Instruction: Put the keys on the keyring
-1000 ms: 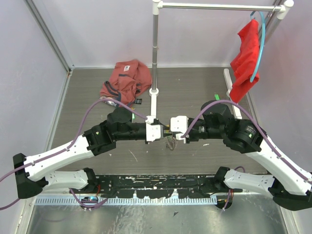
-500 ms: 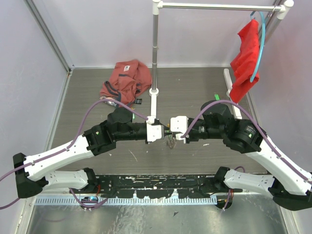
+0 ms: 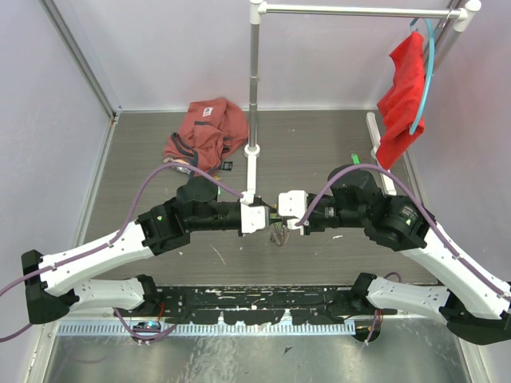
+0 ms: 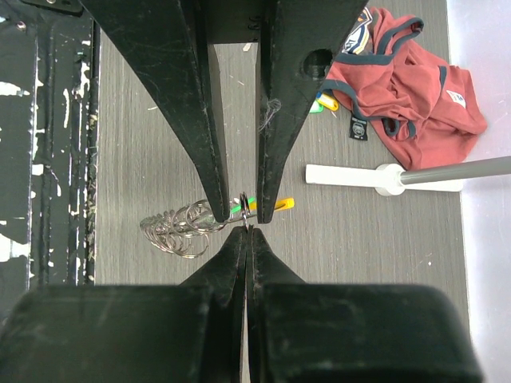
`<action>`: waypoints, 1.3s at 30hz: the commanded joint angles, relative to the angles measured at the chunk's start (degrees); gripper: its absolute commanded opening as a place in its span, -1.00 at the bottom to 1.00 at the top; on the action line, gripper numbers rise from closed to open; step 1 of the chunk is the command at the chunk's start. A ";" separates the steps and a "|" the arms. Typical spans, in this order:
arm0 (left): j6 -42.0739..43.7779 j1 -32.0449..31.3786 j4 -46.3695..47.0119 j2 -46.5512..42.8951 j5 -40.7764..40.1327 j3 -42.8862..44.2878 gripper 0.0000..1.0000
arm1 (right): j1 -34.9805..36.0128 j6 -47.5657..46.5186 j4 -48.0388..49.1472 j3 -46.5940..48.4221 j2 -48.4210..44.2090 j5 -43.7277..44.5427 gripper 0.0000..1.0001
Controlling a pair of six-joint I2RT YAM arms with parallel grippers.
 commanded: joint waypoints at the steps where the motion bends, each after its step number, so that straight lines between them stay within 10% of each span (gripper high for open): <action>1: 0.60 -0.31 0.48 -0.89 -0.45 1.96 -0.46 | 0.14 -0.14 2.99 -0.02 -0.26 -0.04 -0.99; 23: 0.87 -0.70 0.44 -0.76 -1.05 1.77 -1.00 | 0.14 -0.17 3.84 -0.29 -0.83 -0.94 -0.96; 29: -0.56 -0.66 4.89 -3.60 -0.96 -1.48 -1.00 | 0.14 0.08 9.67 -3.25 -5.49 -2.66 -0.27; 39: -7.45 -0.67 25.38 -14.33 4.48 -14.71 -1.00 | 0.14 1.41 19.58 -7.01 -12.04 -9.25 -0.23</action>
